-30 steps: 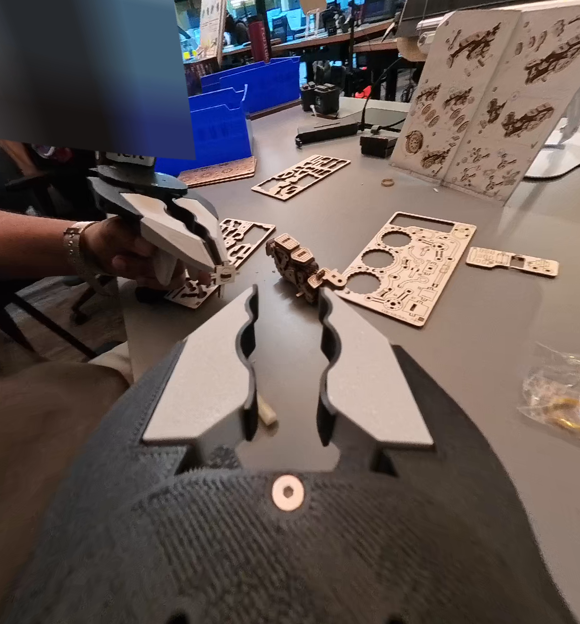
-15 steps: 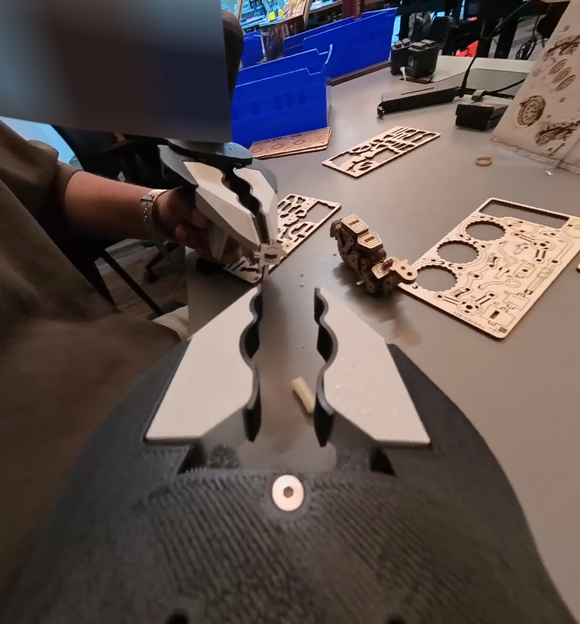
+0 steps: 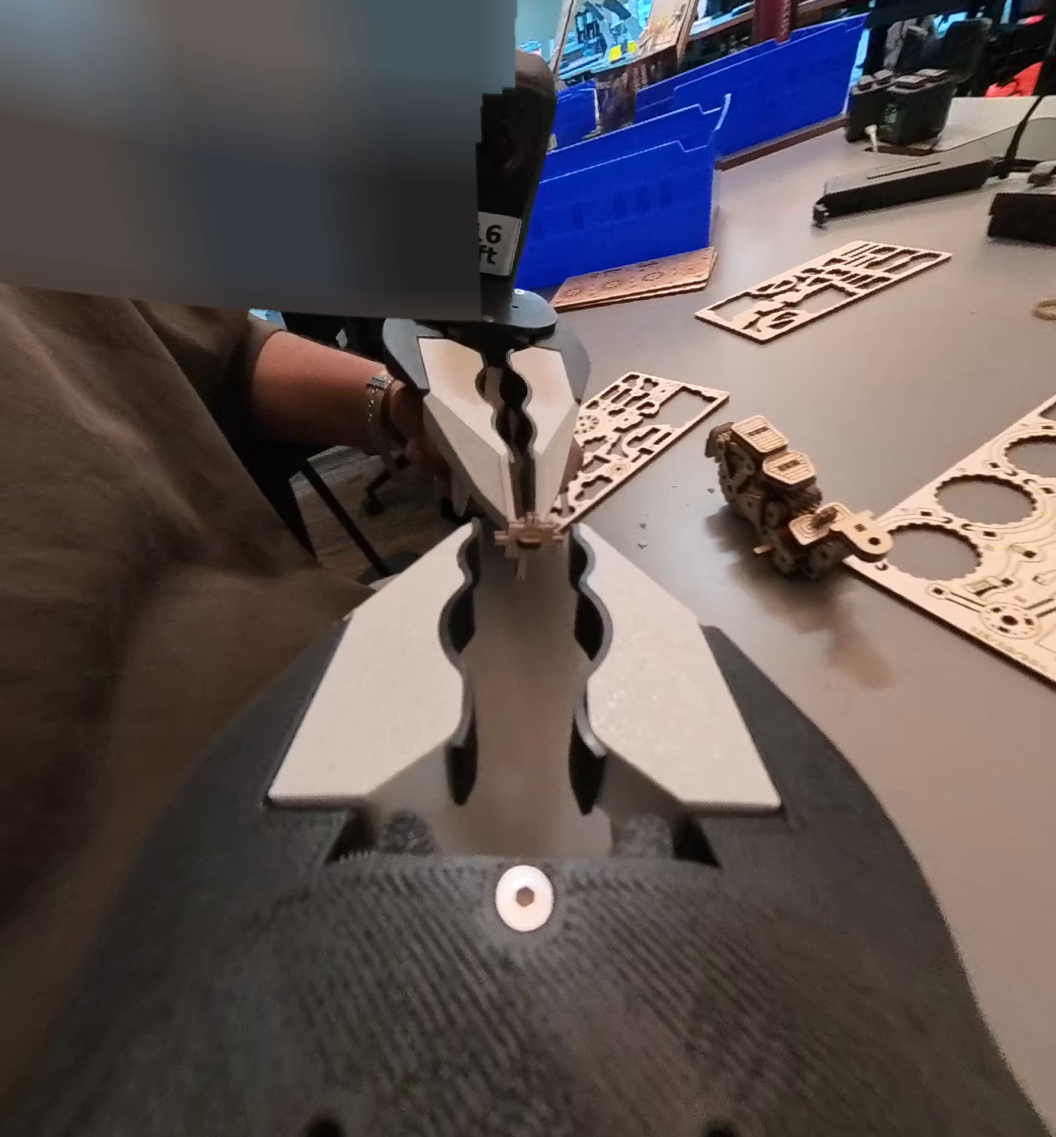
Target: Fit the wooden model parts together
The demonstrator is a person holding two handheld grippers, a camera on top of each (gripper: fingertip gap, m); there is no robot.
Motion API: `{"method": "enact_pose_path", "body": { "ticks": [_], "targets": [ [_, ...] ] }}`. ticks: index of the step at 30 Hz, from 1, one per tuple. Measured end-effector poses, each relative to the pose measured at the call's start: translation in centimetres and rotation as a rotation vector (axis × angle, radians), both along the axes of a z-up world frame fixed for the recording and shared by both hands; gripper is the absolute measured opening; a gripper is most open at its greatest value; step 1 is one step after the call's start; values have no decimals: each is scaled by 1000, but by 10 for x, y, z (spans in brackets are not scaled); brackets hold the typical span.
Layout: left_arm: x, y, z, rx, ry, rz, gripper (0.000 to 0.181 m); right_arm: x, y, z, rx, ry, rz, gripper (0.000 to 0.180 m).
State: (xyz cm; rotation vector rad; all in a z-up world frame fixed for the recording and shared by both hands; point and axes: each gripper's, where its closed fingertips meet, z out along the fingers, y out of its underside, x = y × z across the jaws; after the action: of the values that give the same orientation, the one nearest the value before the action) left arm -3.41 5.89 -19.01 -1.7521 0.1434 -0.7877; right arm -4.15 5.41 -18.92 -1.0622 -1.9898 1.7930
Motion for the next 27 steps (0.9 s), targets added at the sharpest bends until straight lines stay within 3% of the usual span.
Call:
{"method": "enact_pose_path", "body": {
  "ticks": [13,18,20,22,27],
  "targets": [
    [6,-6,5,22,-13,-55,0,7,-7,-1,-16,-15,63,21],
    [-1,1,3,17,9,15,6,4,-3,-3,-3,-19,40,21],
    [-10,6,-2,-8,37,84,27,0,6,-7,21,-31,-3,21],
    [-18,9,-8,-35,63,127,36,-9,28,-17,82,-63,-101,21],
    [-19,9,-11,-51,53,127,31,-15,88,-58,317,-225,-325,21]
  ]
}}
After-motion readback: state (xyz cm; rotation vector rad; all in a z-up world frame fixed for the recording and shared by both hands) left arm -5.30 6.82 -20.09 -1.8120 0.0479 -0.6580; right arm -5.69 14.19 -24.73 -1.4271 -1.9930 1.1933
